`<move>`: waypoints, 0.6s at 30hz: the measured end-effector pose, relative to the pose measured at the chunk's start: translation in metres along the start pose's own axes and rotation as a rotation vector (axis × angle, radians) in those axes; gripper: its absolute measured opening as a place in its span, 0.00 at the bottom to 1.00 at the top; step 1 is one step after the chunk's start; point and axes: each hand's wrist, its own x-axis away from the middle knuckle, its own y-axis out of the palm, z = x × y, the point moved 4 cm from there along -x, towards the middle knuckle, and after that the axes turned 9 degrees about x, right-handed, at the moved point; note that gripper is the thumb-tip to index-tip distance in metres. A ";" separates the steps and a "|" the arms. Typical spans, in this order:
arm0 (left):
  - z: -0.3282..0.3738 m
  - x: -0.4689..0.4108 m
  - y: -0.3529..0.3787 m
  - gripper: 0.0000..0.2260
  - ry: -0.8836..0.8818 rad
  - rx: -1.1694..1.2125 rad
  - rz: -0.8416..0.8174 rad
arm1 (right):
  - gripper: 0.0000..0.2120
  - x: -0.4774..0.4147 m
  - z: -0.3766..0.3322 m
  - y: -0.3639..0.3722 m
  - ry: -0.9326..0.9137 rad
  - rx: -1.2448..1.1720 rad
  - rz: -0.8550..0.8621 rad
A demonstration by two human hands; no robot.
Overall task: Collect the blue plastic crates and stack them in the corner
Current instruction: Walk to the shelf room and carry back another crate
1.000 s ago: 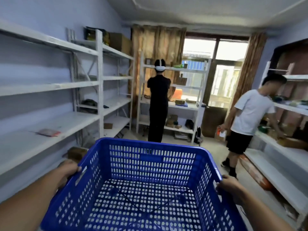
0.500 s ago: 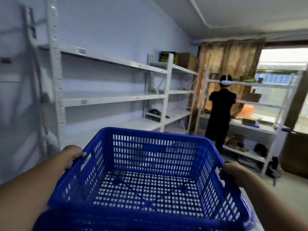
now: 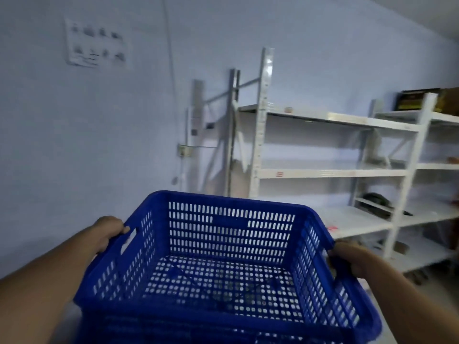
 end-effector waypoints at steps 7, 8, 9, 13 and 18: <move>-0.051 -0.047 -0.168 0.09 -0.064 0.092 0.210 | 0.08 -0.020 -0.104 0.178 -0.106 0.009 -0.155; -0.058 -0.052 -0.184 0.08 -0.074 0.098 0.232 | 0.08 -0.024 -0.115 0.200 -0.107 0.023 -0.170; -0.064 -0.058 -0.198 0.08 -0.083 0.102 0.252 | 0.08 -0.029 -0.125 0.220 -0.112 0.034 -0.182; -0.090 -0.091 -0.231 0.09 -0.123 0.128 0.308 | 0.08 -0.058 -0.159 0.290 -0.110 0.042 -0.224; -0.105 -0.151 -0.234 0.10 -0.153 0.138 0.333 | 0.09 -0.116 -0.183 0.364 -0.071 0.057 -0.266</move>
